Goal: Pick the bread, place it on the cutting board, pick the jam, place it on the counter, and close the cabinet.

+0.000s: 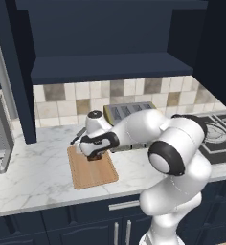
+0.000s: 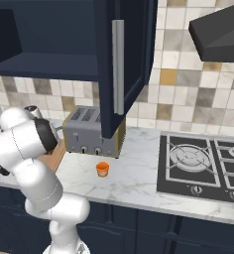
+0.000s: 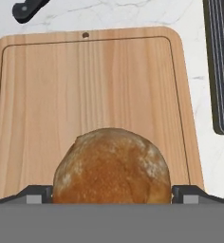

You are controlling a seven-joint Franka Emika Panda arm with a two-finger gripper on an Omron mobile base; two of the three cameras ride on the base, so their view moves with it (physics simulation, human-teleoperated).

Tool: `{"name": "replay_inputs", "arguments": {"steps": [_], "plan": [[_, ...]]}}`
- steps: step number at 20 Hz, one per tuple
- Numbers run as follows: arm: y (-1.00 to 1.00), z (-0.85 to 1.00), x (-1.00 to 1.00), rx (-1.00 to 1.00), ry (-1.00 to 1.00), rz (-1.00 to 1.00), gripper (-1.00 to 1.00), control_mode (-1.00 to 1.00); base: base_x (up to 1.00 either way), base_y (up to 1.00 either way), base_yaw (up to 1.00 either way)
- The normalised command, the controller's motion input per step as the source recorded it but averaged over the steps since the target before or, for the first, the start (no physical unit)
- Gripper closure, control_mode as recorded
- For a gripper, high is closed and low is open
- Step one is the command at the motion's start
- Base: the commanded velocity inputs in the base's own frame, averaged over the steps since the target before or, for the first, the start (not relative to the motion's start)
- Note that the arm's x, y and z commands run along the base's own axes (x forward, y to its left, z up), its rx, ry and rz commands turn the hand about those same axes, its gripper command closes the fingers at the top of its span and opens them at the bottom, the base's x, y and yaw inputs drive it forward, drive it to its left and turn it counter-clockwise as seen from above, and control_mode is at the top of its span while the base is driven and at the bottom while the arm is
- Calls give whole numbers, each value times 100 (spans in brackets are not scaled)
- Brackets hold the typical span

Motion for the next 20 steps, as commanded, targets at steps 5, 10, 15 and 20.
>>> {"name": "replay_inputs", "arguments": {"steps": [5,10,15,20], "plan": [[0,0,-21,0,-11,0,-100,-100,0,0,0],[0,5,-21,0,-14,0,-100,-100,0,0,0],[0,10,-9,0,-8,0,-100,-100,0,0,0],[0,13,-12,0,-15,0,-100,-100,0,0,0]]}}
